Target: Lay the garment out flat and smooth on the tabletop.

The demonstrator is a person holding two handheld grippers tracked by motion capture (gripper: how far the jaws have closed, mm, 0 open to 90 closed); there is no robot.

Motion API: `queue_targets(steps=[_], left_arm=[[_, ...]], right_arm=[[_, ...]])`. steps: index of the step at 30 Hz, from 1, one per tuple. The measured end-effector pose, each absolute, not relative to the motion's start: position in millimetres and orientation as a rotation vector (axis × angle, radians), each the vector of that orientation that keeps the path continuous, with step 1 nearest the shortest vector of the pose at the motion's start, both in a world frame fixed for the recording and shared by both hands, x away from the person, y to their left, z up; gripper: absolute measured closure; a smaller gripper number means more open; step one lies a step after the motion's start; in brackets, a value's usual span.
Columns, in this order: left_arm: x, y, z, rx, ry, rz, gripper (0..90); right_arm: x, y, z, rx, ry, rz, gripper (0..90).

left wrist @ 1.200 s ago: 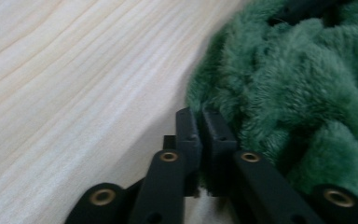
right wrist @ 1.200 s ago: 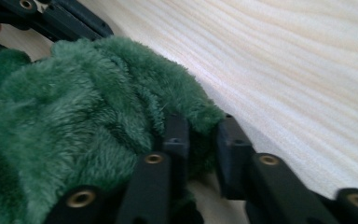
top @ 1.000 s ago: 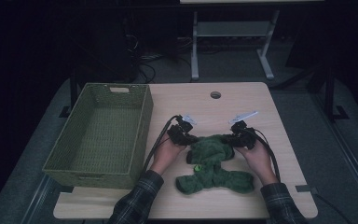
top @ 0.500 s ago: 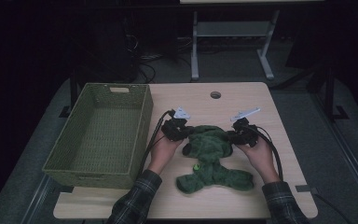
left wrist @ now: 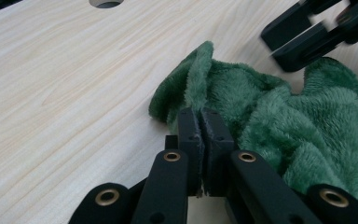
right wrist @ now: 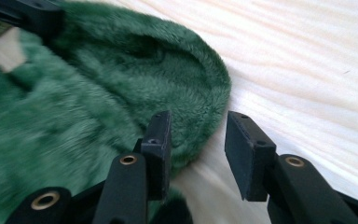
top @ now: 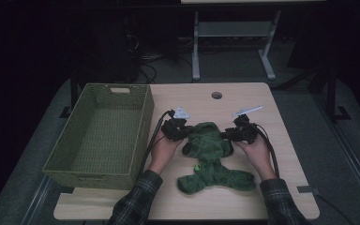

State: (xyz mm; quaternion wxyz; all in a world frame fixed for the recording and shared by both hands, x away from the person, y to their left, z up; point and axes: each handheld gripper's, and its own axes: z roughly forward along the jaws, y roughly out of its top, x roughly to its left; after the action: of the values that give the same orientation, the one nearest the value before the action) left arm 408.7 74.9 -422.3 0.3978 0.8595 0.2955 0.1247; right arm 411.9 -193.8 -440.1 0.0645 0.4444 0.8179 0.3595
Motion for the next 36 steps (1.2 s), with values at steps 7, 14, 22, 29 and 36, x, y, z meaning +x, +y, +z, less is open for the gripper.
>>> queue_targets(steps=[7, 14, 22, 29, 36], left_arm=[[409, 75, -424, 2.177, 0.748, 0.310, 87.4], [408, 77, -424, 2.160, 0.753, 0.316, 87.4], [412, 76, -430, 2.159, 0.755, 0.313, 87.0], [423, 69, -454, 2.191, 0.798, 0.288, 86.7], [435, 69, -472, 2.209, 0.822, 0.296, 86.4]], right_arm=[[423, -181, -461, 1.392, 2.481, 1.005, 69.9], [418, -183, -456, 1.334, 2.451, 0.974, 88.9], [400, -211, -424, 1.276, 2.348, 0.985, 89.9], [398, -222, -439, 1.335, 2.365, 0.920, 90.0], [407, -218, -457, 1.351, 2.370, 0.868, 90.0]])
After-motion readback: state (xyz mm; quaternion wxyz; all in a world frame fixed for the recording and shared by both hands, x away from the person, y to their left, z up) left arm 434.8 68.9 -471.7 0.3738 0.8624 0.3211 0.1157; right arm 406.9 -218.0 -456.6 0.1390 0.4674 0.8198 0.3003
